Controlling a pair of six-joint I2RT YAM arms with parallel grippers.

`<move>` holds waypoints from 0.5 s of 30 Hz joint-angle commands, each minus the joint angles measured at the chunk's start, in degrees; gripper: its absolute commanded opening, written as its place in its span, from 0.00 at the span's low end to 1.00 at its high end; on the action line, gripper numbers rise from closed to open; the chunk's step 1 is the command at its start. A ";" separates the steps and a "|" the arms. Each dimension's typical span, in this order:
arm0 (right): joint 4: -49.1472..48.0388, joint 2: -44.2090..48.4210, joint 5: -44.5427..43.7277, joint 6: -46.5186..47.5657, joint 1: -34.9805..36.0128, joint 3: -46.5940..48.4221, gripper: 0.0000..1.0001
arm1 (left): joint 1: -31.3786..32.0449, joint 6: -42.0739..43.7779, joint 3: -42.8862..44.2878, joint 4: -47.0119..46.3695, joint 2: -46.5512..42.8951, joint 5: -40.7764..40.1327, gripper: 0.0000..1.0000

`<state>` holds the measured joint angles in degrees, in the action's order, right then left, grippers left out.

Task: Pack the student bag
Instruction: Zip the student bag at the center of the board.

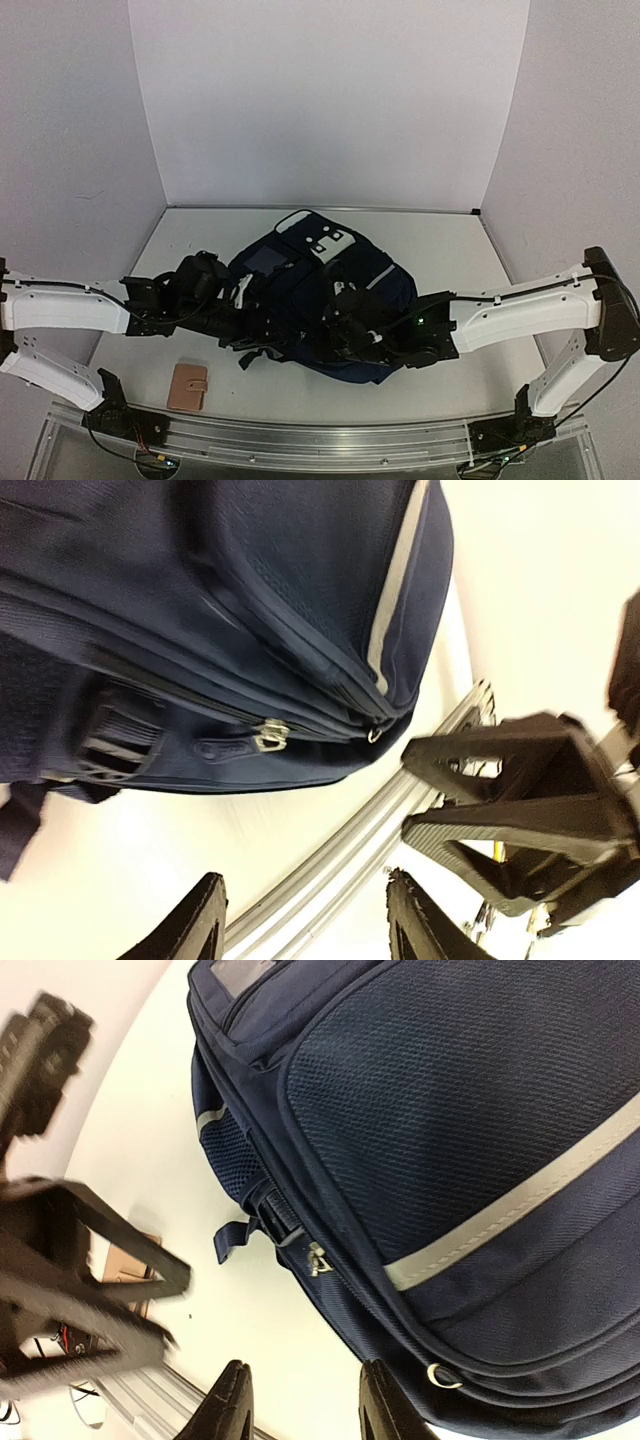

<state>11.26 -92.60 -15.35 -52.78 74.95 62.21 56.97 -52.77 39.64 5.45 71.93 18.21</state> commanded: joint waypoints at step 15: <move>6.75 -14.95 -6.06 -15.32 0.98 14.09 0.34 | -17.41 -5.87 -2.02 -10.64 4.35 3.42 0.74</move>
<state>16.10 -105.51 -16.86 -62.69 75.81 73.75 40.35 -56.82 37.01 1.44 72.53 20.25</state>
